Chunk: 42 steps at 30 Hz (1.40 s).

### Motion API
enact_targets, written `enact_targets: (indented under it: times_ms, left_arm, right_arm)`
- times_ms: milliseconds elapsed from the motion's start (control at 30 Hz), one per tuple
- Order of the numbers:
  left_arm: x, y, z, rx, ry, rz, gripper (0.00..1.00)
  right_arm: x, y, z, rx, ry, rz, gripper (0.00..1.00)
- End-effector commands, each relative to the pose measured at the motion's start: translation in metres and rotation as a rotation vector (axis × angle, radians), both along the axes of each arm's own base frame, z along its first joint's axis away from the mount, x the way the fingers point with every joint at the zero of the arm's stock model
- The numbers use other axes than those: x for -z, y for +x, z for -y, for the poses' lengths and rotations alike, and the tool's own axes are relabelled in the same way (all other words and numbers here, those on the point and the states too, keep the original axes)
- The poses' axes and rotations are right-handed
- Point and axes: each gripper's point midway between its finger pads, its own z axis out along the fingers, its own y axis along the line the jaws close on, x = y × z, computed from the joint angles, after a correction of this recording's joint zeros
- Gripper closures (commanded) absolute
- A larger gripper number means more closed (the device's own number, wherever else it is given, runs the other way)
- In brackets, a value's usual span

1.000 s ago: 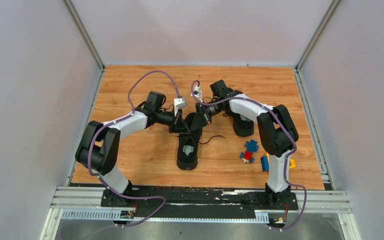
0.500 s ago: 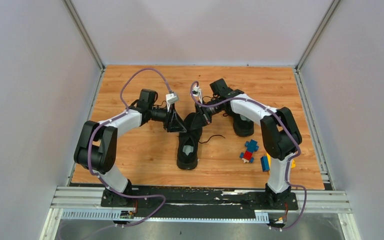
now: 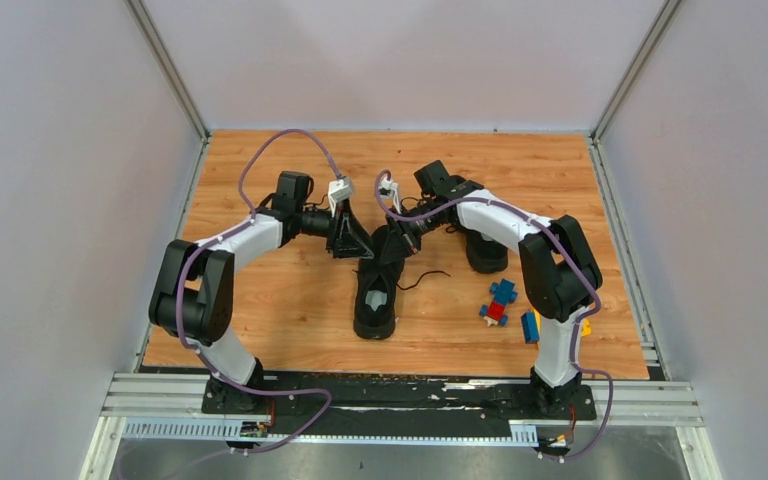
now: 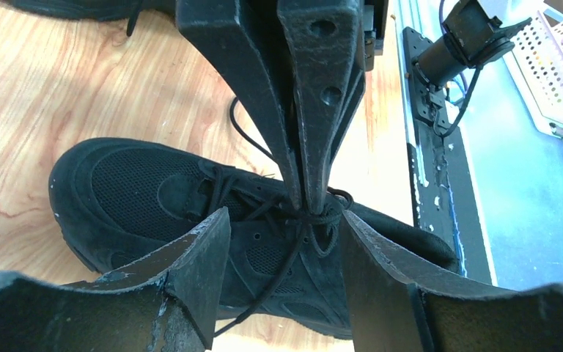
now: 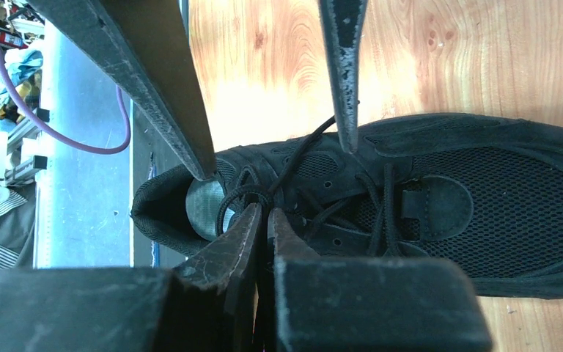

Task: Tie the shoes
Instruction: Cross the shoelace with the shoelace.

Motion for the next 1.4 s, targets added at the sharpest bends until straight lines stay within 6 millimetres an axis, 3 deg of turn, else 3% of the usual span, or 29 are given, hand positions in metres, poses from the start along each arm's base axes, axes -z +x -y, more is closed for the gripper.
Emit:
enact_targets:
  times_ms: [0, 300, 567, 767, 1000, 1133, 1367]
  left_arm:
    - [-0.014, 0.011, 0.010, 0.041, -0.043, 0.072, 0.37]
    - [-0.005, -0.002, 0.030, 0.127, -0.040, 0.074, 0.43]
    - [-0.001, -0.009, 0.027, 0.154, -0.029, 0.066, 0.55]
    - [-0.003, -0.016, 0.025, 0.186, -0.032, 0.083, 0.48]
    - [-0.005, -0.022, 0.024, 0.208, -0.046, 0.076, 0.49]
    - [-0.004, -0.021, 0.024, 0.209, -0.043, 0.075, 0.56]
    - [0.002, -0.020, 0.023, 0.203, -0.021, 0.086, 0.59]
  right_arm:
    - [-0.028, 0.003, -0.005, -0.025, 0.050, 0.085, 1.00]
    - [-0.032, 0.005, -0.006, -0.024, 0.051, 0.098, 1.00]
    - [-0.031, 0.004, -0.005, -0.025, 0.048, 0.097, 1.00]
    - [-0.031, 0.004, -0.005, -0.024, 0.047, 0.097, 1.00]
    - [-0.031, 0.004, -0.005, -0.024, 0.046, 0.099, 1.00]
    - [-0.031, 0.004, -0.005, -0.023, 0.045, 0.101, 1.00]
    - [-0.033, 0.005, -0.005, -0.023, 0.047, 0.104, 1.00]
